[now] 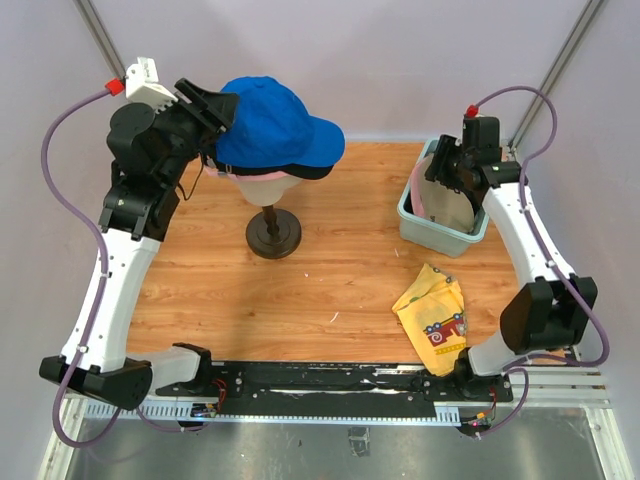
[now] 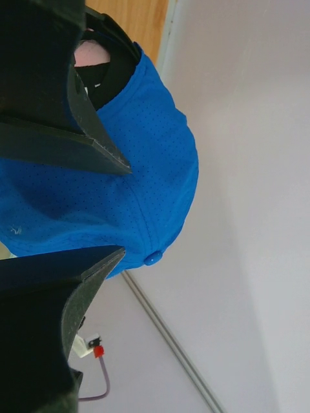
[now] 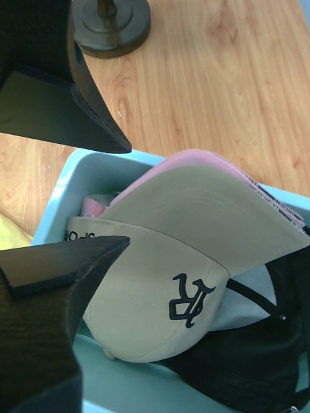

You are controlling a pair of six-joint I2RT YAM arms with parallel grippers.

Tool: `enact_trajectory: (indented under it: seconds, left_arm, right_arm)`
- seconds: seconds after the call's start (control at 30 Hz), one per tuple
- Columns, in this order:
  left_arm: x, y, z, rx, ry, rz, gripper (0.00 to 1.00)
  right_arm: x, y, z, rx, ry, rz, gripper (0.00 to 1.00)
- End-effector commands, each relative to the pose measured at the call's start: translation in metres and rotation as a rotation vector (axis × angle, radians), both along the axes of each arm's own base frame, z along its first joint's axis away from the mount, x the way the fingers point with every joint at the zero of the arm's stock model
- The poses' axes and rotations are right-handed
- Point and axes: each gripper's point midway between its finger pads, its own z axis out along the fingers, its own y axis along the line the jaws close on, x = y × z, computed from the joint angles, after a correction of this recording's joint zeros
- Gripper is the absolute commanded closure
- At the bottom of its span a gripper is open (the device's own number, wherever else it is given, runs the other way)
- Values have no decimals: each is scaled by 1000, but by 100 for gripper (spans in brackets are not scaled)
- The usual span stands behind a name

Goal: Stack the hats
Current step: Stack the hat on the hat, then pick up the hat from the bin.

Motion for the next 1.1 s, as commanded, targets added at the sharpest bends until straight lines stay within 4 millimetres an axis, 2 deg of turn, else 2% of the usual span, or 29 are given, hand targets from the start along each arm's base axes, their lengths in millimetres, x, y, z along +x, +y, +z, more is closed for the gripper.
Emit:
enact_trajectory:
  seconds: [0.0, 0.1, 0.3, 0.67, 0.93, 1.07]
  left_arm:
    - [-2, -4, 20, 24, -66, 13, 48]
    - [0, -8, 19, 32, -66, 7, 47]
    - [-1, -15, 19, 44, -68, -6, 48]
    - [-1, -16, 21, 55, -73, -6, 48]
    - [-3, -15, 20, 61, -75, -4, 48]
    - [-4, -14, 21, 60, -78, -3, 47]
  right_arm:
    - [10, -1, -13, -59, 35, 10, 45]
    - [18, 1, -23, -60, 57, 16, 45]
    - [30, 9, -29, -49, 59, 35, 45]
    - [38, 17, -47, -93, 93, 60, 42]
    - [36, -7, -55, -221, 130, -4, 43]
    - [34, -19, -50, -284, 123, -26, 50]
